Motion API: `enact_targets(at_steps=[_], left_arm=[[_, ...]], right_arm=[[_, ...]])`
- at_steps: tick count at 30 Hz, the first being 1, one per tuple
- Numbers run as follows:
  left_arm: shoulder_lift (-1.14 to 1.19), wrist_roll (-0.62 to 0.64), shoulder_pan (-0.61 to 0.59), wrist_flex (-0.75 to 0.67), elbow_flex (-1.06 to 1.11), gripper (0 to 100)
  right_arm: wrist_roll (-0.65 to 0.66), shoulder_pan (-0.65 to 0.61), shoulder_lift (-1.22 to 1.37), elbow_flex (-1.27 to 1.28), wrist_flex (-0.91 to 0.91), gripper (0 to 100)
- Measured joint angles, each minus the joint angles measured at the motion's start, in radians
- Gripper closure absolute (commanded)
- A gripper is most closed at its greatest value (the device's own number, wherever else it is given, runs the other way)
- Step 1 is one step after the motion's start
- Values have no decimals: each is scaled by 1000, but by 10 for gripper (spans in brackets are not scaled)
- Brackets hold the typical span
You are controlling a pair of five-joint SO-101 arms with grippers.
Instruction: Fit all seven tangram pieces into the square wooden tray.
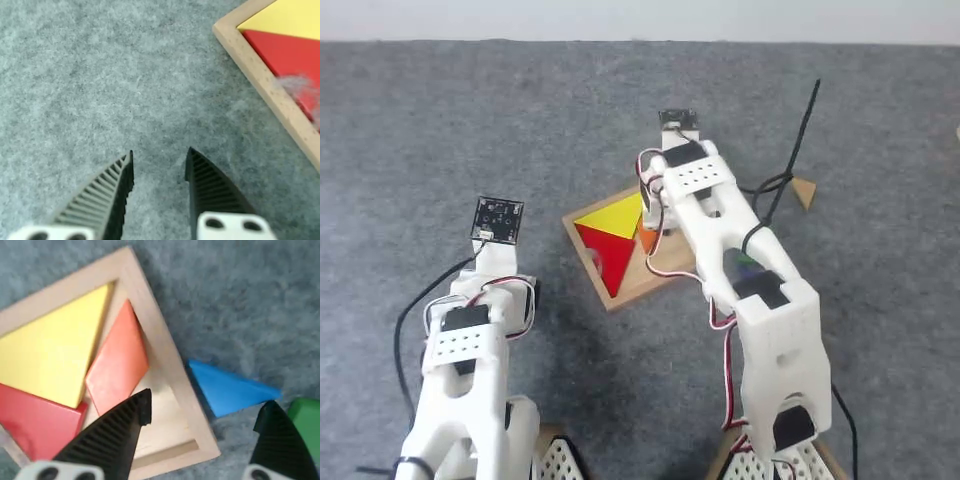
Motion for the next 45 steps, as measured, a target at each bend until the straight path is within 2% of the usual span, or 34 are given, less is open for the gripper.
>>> enact_targets(at_steps=[22,38,45], left_arm=[[0,0,0,0,0,830],[0,0,0,0,0,830],[0,0,0,0,0,830]], right_arm=[[0,21,91,-81,20,669],[-6,23,183,-229,12,669],[-6,41,149,-233,92,669]])
